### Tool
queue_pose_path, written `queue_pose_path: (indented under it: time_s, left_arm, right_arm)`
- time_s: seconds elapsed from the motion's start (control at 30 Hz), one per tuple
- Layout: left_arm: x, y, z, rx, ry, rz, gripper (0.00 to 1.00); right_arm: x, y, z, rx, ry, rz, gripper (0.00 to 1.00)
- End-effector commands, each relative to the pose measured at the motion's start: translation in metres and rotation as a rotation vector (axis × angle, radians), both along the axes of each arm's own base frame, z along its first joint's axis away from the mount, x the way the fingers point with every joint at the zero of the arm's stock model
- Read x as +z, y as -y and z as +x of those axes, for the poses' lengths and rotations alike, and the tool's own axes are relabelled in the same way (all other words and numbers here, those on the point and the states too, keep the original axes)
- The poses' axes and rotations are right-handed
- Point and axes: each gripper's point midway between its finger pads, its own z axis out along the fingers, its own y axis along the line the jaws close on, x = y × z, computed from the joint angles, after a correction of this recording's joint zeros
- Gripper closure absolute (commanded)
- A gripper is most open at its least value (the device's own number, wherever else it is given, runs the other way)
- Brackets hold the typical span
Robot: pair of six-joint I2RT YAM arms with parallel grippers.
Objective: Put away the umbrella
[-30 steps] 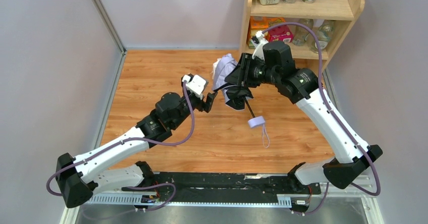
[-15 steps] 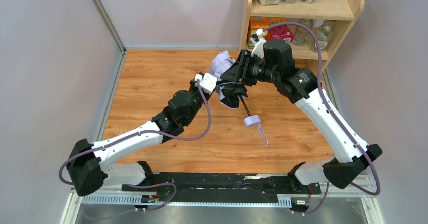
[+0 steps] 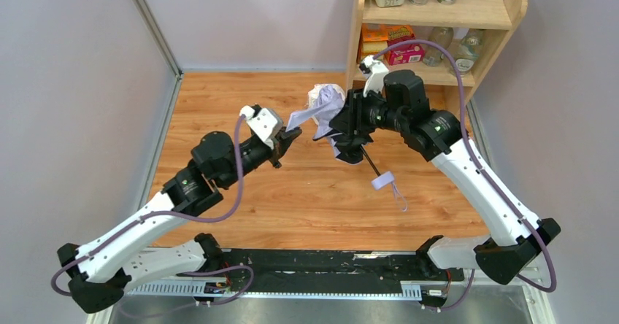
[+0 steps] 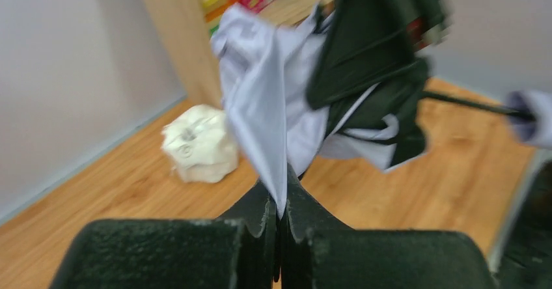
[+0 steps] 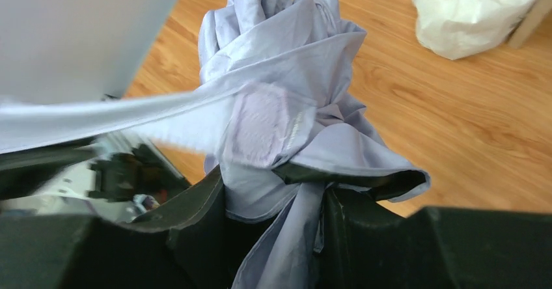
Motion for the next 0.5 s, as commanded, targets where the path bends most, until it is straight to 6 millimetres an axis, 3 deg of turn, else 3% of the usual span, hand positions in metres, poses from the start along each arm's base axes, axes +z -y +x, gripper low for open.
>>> queue_pose_path:
  time_s: [0.0, 0.2, 0.3, 0.33, 0.47]
  left_arm:
    - [0.018, 0.021, -0.072, -0.33, -0.255, -0.07, 1.0]
    - [0.074, 0.048, -0.117, -0.611, -0.537, -0.246, 1.0]
    - [0.076, 0.06, -0.119, -0.693, -0.767, -0.329, 1.0]
    - [0.077, 0.062, -0.132, -0.76, -0.891, -0.359, 1.0]
    - [0.065, 0.064, -0.127, -0.837, -1.026, -0.527, 1.0]
  right_arm:
    - [-0.007, 0.012, 0.017, 0.022, 0.227, -0.14, 1.0]
    - [-0.03, 0.009, 0.028, 0.016, 0.335, -0.192, 1.0]
    - [-0.04, 0.011, 0.035, 0.006, 0.327, -0.24, 1.0]
    - [-0.042, 0.012, 0.035, 0.008, 0.331, -0.25, 1.0]
    - [-0.042, 0.02, 0.039, -0.015, 0.369, -0.279, 1.0]
